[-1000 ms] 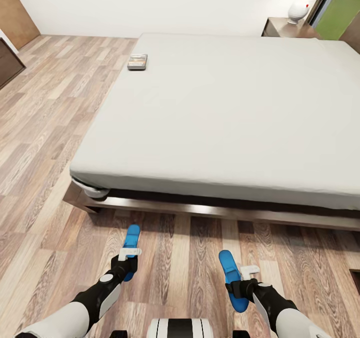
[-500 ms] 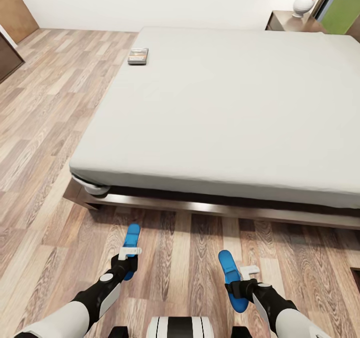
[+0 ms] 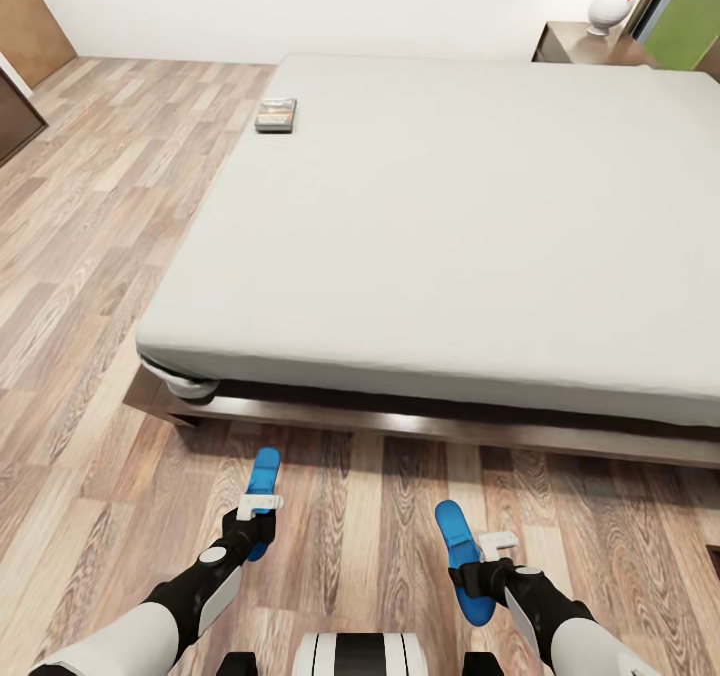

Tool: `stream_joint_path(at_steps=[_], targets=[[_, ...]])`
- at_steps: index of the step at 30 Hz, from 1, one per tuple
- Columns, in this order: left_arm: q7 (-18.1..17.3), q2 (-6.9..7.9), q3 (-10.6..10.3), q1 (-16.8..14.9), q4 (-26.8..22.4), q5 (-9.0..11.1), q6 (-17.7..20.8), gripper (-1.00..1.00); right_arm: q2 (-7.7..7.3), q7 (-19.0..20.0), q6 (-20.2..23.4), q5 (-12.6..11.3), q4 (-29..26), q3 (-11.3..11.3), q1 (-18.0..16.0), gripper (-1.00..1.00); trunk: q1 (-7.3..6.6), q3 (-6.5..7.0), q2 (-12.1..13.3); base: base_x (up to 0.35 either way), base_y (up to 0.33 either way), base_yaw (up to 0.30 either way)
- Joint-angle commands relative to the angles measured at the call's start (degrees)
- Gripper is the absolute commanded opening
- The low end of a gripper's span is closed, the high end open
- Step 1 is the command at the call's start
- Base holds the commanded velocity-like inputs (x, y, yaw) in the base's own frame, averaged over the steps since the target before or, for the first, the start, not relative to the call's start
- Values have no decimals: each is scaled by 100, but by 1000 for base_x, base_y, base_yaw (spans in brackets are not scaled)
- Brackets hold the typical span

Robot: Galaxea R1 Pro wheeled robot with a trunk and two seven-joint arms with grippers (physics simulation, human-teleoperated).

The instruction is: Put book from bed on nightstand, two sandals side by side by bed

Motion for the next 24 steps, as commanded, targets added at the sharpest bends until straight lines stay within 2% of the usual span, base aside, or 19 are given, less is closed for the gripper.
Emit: stream_joint_path(at_steps=[1,9,15,24], targets=[[25,4,-48,-3,0,39,-19,-100,3,40,31,21,-14,-31,0,-100,0,-3,-1,38,3,0],[25,4,-48,-3,3,39,-19,-100,0,40,31,21,-14,-31,0,-100,0,-3,-1,22,6,-52],[24,4,-48,-3,4,39,-16,-100,0,40,31,21,-14,-31,0,-100,0,-3,-1,3,141,-146],[22,2,-48,-3,8,39,-14,-100,-6,40,31,21,-14,-31,0,-100,0,-3,-1,0,135,-19]])
